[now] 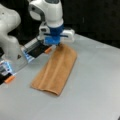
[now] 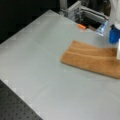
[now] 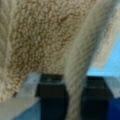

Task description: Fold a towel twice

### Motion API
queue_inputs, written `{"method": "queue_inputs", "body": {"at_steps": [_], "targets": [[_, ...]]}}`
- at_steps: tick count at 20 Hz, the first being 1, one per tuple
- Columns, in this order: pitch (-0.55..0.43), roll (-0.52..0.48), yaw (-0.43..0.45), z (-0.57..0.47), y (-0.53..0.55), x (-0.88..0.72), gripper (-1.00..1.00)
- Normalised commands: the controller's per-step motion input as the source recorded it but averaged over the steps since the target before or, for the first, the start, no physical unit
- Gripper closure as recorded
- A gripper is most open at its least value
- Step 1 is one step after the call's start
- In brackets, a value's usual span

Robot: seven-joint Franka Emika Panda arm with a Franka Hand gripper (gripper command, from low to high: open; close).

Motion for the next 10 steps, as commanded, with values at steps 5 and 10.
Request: {"method": "queue_inputs", "body": {"at_steps": [5, 10], "targets": [[-0.096, 0.17, -0.021, -0.11, -0.04, -0.21, -1.0], [-0.08, 0.139, -0.061, -0.1, -0.04, -0.19, -1.0]]}}
